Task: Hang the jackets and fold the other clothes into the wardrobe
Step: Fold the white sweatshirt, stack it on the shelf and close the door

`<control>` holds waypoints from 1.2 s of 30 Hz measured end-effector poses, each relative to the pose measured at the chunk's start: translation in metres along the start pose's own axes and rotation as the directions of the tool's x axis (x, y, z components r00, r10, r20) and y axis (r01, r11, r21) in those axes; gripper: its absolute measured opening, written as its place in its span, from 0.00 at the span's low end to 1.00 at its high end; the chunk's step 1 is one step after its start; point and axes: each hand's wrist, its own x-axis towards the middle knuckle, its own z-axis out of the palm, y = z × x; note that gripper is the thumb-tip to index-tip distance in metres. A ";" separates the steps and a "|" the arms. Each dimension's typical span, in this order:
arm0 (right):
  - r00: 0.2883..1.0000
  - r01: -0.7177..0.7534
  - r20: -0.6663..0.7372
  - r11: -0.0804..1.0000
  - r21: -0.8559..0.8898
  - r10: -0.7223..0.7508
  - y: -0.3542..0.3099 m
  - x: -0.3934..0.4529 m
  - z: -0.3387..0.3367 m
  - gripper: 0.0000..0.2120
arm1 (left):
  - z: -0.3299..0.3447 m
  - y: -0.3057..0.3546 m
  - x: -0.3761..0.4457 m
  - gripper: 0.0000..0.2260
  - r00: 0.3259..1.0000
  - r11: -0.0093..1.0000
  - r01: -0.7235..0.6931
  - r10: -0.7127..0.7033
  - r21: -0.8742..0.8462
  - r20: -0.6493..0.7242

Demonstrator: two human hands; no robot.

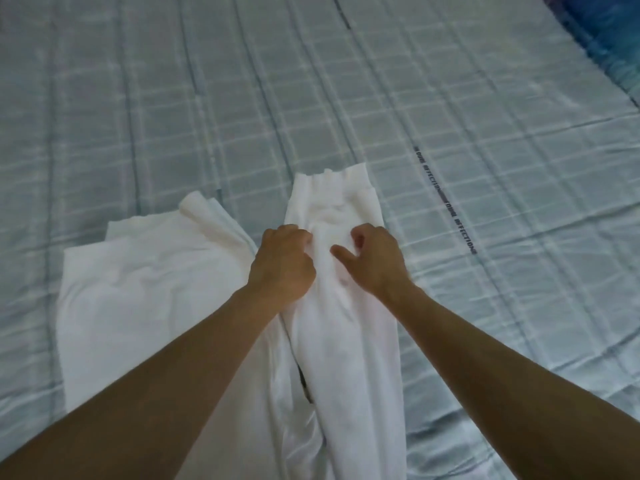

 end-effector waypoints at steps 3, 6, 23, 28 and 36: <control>0.999 -0.009 0.039 0.999 0.052 0.007 -0.013 0.012 0.001 0.21 | 0.009 -0.003 0.004 0.19 0.999 0.999 -0.017 0.018 0.038 -0.037; 0.999 -0.036 0.035 0.985 0.169 0.031 -0.019 0.017 0.005 0.23 | 0.009 0.000 0.000 0.18 0.997 0.999 -0.036 0.036 0.010 -0.068; 0.989 -0.067 -0.112 0.972 0.224 0.094 0.046 0.026 -0.034 0.26 | 0.046 0.048 -0.010 0.26 0.976 0.966 -0.219 0.216 0.137 0.039; 0.985 -0.108 -0.104 0.962 0.250 0.138 0.030 0.049 -0.038 0.14 | 0.033 0.056 0.022 0.16 0.983 0.908 0.035 -0.106 -0.418 -0.147; 0.965 -0.261 0.087 0.858 0.442 0.249 0.022 0.075 -0.051 0.12 | 0.007 0.072 0.060 0.10 0.962 0.712 0.217 -0.273 -0.668 0.022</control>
